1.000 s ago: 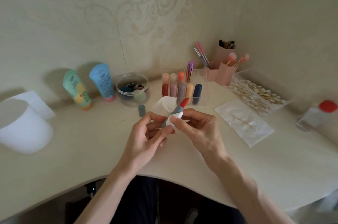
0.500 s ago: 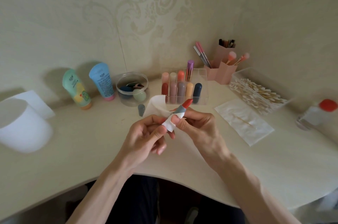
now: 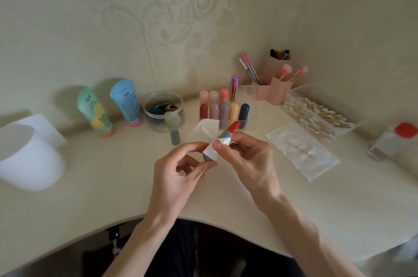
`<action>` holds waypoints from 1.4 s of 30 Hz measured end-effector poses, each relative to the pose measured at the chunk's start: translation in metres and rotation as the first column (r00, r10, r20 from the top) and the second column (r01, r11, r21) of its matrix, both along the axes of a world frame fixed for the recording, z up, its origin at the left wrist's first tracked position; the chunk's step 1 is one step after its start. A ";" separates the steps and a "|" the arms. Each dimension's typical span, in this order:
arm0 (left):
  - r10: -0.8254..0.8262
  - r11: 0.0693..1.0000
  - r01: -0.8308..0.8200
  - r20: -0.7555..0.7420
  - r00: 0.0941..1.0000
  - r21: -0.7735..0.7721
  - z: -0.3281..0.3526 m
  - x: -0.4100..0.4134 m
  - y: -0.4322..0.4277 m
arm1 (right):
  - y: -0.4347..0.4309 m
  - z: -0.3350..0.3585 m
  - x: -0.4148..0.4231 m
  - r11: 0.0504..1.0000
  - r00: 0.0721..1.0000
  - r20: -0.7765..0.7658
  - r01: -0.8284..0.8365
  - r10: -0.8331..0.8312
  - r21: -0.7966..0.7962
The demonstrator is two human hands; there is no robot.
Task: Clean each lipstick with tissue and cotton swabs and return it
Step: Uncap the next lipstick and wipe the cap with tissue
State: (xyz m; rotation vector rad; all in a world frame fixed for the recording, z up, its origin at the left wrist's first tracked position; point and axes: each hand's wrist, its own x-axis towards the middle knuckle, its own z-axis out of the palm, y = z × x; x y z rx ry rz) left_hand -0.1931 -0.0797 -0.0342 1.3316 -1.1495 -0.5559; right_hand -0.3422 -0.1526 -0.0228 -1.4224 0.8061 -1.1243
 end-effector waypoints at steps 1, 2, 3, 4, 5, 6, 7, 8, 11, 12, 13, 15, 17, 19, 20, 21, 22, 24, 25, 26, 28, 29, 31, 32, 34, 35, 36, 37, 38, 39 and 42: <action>0.004 1.000 -0.004 0.013 1.000 -0.012 0.000 0.000 0.000 | 0.001 0.001 0.001 1.000 1.000 -0.007 -0.007 0.007 -0.002; 0.003 1.000 -0.003 0.019 1.000 -0.022 -0.001 0.001 -0.001 | 0.001 0.001 0.001 1.000 1.000 -0.012 -0.012 0.012 -0.005; -0.005 1.000 0.006 0.012 1.000 -0.025 -0.002 0.003 -0.003 | 0.001 0.001 0.001 1.000 1.000 -0.017 -0.016 0.016 -0.008; -0.018 1.000 0.018 -0.003 1.000 -0.025 -0.003 0.005 -0.004 | 0.001 0.001 0.001 1.000 1.000 -0.022 -0.016 0.016 -0.011; -0.032 0.999 0.032 -0.021 0.999 -0.020 -0.003 0.006 -0.006 | 0.000 0.001 0.000 1.000 1.000 -0.026 -0.011 0.011 -0.015; -0.047 0.999 0.047 -0.038 0.998 -0.011 -0.003 0.007 -0.008 | -0.001 0.000 0.000 1.000 1.000 -0.027 -0.005 0.004 -0.021; -0.064 0.998 0.064 -0.057 0.996 -0.002 -0.003 0.007 -0.010 | -0.002 0.000 -0.001 1.000 1.000 -0.024 0.000 0.000 -0.026; -0.083 0.997 0.083 -0.078 0.994 0.003 -0.002 0.006 -0.011 | -0.002 -0.001 -0.002 0.999 1.000 -0.018 0.003 -0.004 -0.032; -0.164 0.986 0.163 -0.175 0.971 -0.021 -0.003 0.004 -0.013 | -0.004 -0.001 -0.005 0.998 1.000 -0.014 0.003 -0.004 -0.056; -0.200 0.980 0.199 -0.219 0.955 -0.026 -0.004 0.004 -0.014 | -0.005 -0.002 -0.005 0.998 1.000 -0.023 0.005 -0.006 -0.070; -0.239 0.970 0.241 -0.261 0.935 -0.024 -0.005 0.006 -0.015 | -0.006 -0.003 -0.006 0.997 0.999 -0.032 0.003 -0.006 -0.082; -0.303 0.949 0.315 -0.294 0.906 -0.008 -0.005 0.010 -0.016 | -0.007 -0.004 -0.007 0.995 0.999 -0.045 -0.011 0.006 -0.102; -0.344 0.933 0.361 -0.284 0.895 0.006 -0.006 0.013 -0.015 | -0.009 -0.005 -0.008 0.992 0.998 -0.055 -0.027 0.020 -0.120; -0.365 0.925 0.381 -0.280 0.888 0.004 -0.007 0.014 -0.015 | -0.011 -0.006 -0.009 0.990 0.997 -0.068 -0.032 0.023 -0.134; -0.366 0.924 0.383 -0.277 0.888 0.006 -0.008 0.015 -0.014 | -0.011 -0.006 -0.009 0.990 0.997 -0.075 -0.029 0.019 -0.141; -0.362 0.925 0.380 -0.272 0.892 0.014 -0.008 0.015 -0.014 | -0.012 -0.006 -0.009 0.989 0.997 -0.082 -0.026 0.015 -0.146; -0.354 0.927 0.374 -0.264 0.897 0.028 -0.009 0.015 -0.014 | -0.012 -0.006 -0.009 0.988 0.996 -0.088 -0.025 0.012 -0.152; -0.349 0.926 0.373 -0.245 0.905 0.060 -0.010 0.015 -0.014 | -0.012 -0.007 -0.009 0.987 0.995 -0.104 -0.027 0.010 -0.160; -0.355 0.922 0.380 -0.236 0.905 0.070 -0.010 0.016 -0.014 | -0.012 -0.007 -0.009 0.986 0.994 -0.112 -0.030 0.012 -0.163; -0.362 0.919 0.387 -0.229 0.904 0.074 -0.009 0.015 -0.014 | -0.012 -0.006 -0.009 0.985 0.993 -0.120 -0.036 0.016 -0.166; -0.359 0.920 0.385 -0.229 0.905 0.075 -0.008 0.014 -0.013 | -0.011 -0.006 -0.009 0.984 0.990 -0.136 -0.048 0.025 -0.170; -0.349 0.925 0.374 -0.241 0.906 0.070 -0.008 0.014 -0.013 | -0.011 -0.005 -0.008 0.984 0.990 -0.141 -0.049 0.025 -0.171; -0.326 0.934 0.354 -0.282 0.902 0.053 -0.008 0.013 -0.013 | -0.009 -0.004 -0.007 0.986 0.990 -0.137 -0.040 0.018 -0.163; -0.327 0.935 0.354 -0.293 0.899 0.040 -0.007 0.012 -0.012 | -0.009 -0.003 -0.006 0.988 0.992 -0.128 -0.030 0.010 -0.150; -0.354 0.928 0.371 -0.284 0.891 0.008 -0.005 0.010 -0.011 | -0.007 -0.003 -0.005 0.994 0.995 -0.101 -0.003 -0.009 -0.112; -0.368 0.924 0.382 -0.288 0.884 -0.007 -0.004 0.009 -0.011 | -0.007 -0.003 -0.005 0.995 0.996 -0.090 0.007 -0.016 -0.095; -0.374 0.923 0.385 -0.296 0.879 -0.021 -0.003 0.008 -0.011 | -0.006 -0.003 -0.005 0.996 0.996 -0.083 0.015 -0.022 -0.084; -0.368 0.926 0.376 -0.293 0.883 -0.030 -0.004 0.007 -0.012 | -0.006 -0.004 -0.005 0.997 0.997 -0.079 0.020 -0.026 -0.078; -0.348 0.935 0.352 -0.281 0.895 -0.037 -0.005 0.006 -0.013 | -0.005 -0.004 -0.004 0.997 0.997 -0.074 0.022 -0.028 -0.076; -0.321 0.946 0.320 -0.276 0.906 -0.052 -0.006 0.006 -0.014 | -0.005 -0.004 -0.004 0.997 0.997 -0.067 0.020 -0.025 -0.077; -0.273 0.962 0.264 -0.319 0.908 -0.070 -0.007 0.009 -0.015 | -0.005 -0.006 -0.002 0.998 0.999 -0.041 -0.010 0.007 -0.069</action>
